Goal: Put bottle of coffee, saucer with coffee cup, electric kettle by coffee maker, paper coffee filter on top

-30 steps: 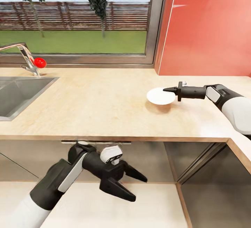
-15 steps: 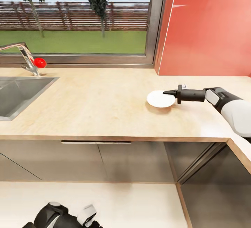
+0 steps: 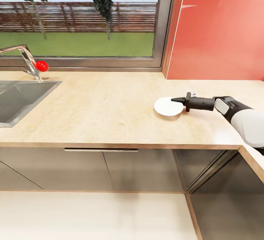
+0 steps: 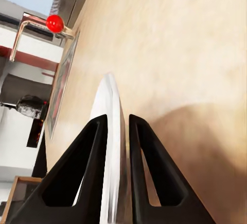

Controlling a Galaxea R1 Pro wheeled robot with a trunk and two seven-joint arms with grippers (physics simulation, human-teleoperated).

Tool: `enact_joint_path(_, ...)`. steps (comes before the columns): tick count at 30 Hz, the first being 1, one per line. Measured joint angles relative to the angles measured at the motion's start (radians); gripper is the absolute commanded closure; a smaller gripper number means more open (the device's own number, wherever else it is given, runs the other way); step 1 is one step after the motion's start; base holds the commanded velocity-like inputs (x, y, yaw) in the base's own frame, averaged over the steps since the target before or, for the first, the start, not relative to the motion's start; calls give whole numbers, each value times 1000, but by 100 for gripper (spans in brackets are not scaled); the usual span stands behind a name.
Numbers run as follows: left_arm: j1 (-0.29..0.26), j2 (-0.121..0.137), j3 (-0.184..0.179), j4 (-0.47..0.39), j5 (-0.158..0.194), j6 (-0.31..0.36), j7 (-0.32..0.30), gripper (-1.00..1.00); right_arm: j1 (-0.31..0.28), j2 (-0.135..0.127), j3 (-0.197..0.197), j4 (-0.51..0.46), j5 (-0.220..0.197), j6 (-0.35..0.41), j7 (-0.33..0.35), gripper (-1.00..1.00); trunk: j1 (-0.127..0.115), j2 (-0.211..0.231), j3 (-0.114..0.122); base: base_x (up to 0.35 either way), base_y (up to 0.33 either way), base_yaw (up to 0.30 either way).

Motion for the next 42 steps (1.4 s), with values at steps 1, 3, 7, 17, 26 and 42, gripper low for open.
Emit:
enact_joint_path(1, 0, 6, 3, 12, 0, -2, 0, -100, 1, 0, -4, 0, -2, 2, -3, 100, 0, 0, 0, 0, 0, 0)
enact_joint_path(3, 1, 17, 8, 37, 1, -5, 0, -100, 2, 0, -16, 0, -8, 11, -17, 100, 0, 0, 0, 0, 0, 0)
enact_joint_path(7, 2, 22, 11, 51, 1, -6, 0, -100, 2, 0, -23, 0, -14, 17, -26, 100, 0, 0, 0, 0, 0, 0)
enact_joint_path(17, 3, 20, 11, 54, 0, -2, 0, -100, 9, 2, -14, -23, -12, 13, -28, 100, 0, 0, 0, 14, 0, 133)
enact_joint_path(26, 3, 19, 11, 55, 0, -2, 0, -100, 10, 4, -13, -27, -11, 9, -30, 100, 0, 0, 0, 1, 0, 267)
enact_joint_path(42, 2, 19, 11, 54, 0, 1, 0, -100, 24, 5, -27, -6, -14, -64, -27, 100, 0, 0, 13, 0, 0, 73)
